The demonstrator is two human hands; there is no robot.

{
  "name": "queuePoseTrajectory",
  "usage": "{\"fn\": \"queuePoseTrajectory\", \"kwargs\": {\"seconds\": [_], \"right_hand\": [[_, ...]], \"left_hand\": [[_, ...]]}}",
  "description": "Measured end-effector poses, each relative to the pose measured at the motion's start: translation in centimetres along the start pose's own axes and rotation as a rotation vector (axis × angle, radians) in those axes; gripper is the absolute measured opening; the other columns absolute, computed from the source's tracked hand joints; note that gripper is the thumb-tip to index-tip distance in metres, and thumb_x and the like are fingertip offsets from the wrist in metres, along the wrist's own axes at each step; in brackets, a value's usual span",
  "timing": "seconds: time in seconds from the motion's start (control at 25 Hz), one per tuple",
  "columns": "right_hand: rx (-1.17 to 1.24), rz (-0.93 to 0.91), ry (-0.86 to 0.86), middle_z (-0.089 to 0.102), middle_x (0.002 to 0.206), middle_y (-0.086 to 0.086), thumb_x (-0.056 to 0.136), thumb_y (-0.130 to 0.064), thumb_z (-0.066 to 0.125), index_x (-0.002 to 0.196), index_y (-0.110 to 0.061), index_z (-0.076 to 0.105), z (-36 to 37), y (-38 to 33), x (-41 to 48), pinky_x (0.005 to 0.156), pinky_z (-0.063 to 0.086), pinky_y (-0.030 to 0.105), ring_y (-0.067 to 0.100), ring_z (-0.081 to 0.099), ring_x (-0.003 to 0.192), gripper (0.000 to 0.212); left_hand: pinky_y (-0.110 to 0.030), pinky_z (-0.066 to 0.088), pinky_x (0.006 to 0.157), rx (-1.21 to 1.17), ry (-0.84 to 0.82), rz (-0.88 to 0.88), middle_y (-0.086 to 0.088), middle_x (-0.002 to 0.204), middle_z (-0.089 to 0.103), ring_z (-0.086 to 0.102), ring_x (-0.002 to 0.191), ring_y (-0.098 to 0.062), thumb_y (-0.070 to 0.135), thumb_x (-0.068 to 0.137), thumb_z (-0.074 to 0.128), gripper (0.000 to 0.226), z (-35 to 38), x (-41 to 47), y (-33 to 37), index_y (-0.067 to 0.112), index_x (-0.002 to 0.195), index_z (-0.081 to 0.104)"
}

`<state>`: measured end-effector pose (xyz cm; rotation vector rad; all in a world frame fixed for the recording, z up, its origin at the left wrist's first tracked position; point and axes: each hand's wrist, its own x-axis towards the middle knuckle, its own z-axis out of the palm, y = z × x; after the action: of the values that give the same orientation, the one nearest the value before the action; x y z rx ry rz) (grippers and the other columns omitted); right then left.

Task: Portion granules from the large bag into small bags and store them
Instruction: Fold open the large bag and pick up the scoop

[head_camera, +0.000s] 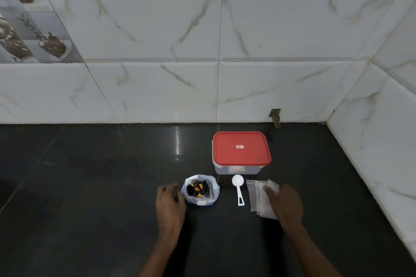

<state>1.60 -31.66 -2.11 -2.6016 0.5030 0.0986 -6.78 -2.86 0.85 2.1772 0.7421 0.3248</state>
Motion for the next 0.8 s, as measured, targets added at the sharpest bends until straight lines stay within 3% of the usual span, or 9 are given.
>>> {"fn": "queuePoseTrajectory", "kwargs": {"seconds": [0.2,0.32,0.4,0.48,0.6,0.68,0.8], "right_hand": [[-0.071,-0.069,0.057,0.069,0.098,0.008,0.094,-0.03,0.053,0.096,-0.009,0.067,0.3,-0.2,-0.3,0.075,0.048,0.032,0.025,0.065,0.091,0.025],[-0.016,-0.133,0.2,0.067,0.087,0.008,0.094,-0.017,0.054,0.082,-0.01,0.067,-1.7,-0.3,-1.0,0.064,0.041,0.029,0.024,0.062,0.077,0.018],[0.079,-0.335,0.327,0.064,0.081,0.005,0.087,-0.008,0.066,0.077,-0.01,0.068,-2.4,-0.1,-1.9,0.061,0.041,0.027,0.022,0.06,0.072,0.01],[0.138,-0.643,0.396,0.065,0.084,0.003,0.085,-0.006,0.069,0.084,-0.011,0.072,-1.9,-0.1,-3.1,0.066,0.045,0.028,0.019,0.06,0.078,0.006],[0.158,-0.926,0.369,0.066,0.093,-0.002,0.088,-0.018,0.054,0.096,-0.013,0.073,-1.0,-0.9,-4.8,0.077,0.043,0.022,0.012,0.056,0.088,0.021],[0.187,-0.977,0.325,0.066,0.096,-0.002,0.087,-0.019,0.053,0.099,-0.015,0.073,-0.6,-1.3,-5.9,0.079,0.043,0.021,0.011,0.057,0.09,0.023],[0.238,-1.016,0.212,0.065,0.097,-0.006,0.089,-0.02,0.053,0.1,-0.02,0.071,-0.6,-1.4,-7.0,0.08,0.043,0.022,0.009,0.057,0.091,0.021]], "left_hand": [[-0.024,0.042,0.078,-0.062,0.018,0.03,-0.004,0.099,0.067,0.06,0.081,-0.014,0.0,0.091,0.063,0.021,0.8,-1.6,1.7,0.006,0.106,0.076],[-0.021,0.047,0.072,-0.166,-0.092,0.007,0.002,0.09,0.076,0.066,0.073,-0.009,0.007,0.09,0.069,0.016,1.3,-3.1,2.8,0.016,0.097,0.079],[-0.019,0.051,0.062,-0.292,-0.285,-0.045,0.002,0.075,0.076,0.067,0.063,-0.009,0.013,0.092,0.069,0.012,2.0,-4.5,4.0,0.017,0.087,0.08],[-0.026,0.053,0.059,-0.569,-0.476,-0.194,-0.007,0.072,0.074,0.065,0.065,-0.017,0.015,0.095,0.068,0.017,3.0,-4.8,5.9,0.008,0.084,0.078],[-0.03,0.06,0.064,-0.764,-0.591,-0.355,-0.016,0.082,0.073,0.068,0.072,-0.021,0.021,0.098,0.066,0.025,3.9,-3.6,9.1,-0.001,0.092,0.076],[-0.031,0.062,0.065,-0.769,-0.627,-0.382,-0.02,0.086,0.069,0.065,0.075,-0.024,0.019,0.095,0.07,0.023,3.7,-2.6,10.2,-0.003,0.097,0.075],[-0.03,0.061,0.059,-0.704,-0.694,-0.382,-0.022,0.089,0.071,0.066,0.071,-0.023,0.0,0.092,0.067,0.011,2.5,-2.2,10.3,-0.005,0.097,0.075]]}}
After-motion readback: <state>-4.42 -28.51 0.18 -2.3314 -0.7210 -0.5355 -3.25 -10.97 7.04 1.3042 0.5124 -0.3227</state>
